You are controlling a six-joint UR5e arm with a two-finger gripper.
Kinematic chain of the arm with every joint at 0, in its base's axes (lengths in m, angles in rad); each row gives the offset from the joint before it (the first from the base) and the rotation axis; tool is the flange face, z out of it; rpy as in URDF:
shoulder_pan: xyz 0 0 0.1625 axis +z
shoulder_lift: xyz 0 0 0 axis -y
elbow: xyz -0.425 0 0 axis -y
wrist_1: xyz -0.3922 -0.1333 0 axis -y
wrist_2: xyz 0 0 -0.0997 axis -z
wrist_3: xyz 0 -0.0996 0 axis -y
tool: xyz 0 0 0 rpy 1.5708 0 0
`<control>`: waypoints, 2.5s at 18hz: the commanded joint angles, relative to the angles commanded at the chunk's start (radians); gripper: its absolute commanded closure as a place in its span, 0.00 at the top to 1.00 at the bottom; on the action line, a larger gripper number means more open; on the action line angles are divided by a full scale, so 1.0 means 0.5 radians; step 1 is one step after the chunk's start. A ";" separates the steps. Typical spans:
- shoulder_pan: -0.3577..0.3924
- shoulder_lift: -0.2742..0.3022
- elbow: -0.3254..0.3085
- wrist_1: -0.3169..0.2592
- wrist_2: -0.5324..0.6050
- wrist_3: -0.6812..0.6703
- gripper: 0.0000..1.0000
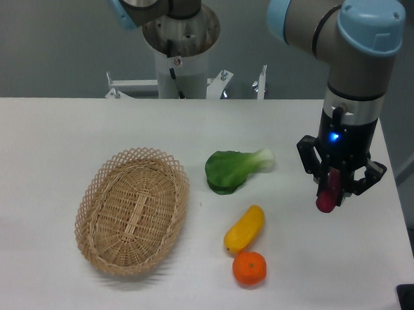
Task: Place the sweet potato in the basket
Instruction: 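Lift the held purple sweet potato with the gripper, then carry the sweet potato over the wicker basket and lower it, then open the gripper to release the sweet potato into the basket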
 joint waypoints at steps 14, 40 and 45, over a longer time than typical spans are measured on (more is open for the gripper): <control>-0.328 0.068 -0.239 0.040 0.064 -0.505 0.20; -1.150 -0.205 -0.856 0.641 0.531 -0.890 0.30; -1.147 -0.175 -0.838 0.641 0.537 -0.914 1.00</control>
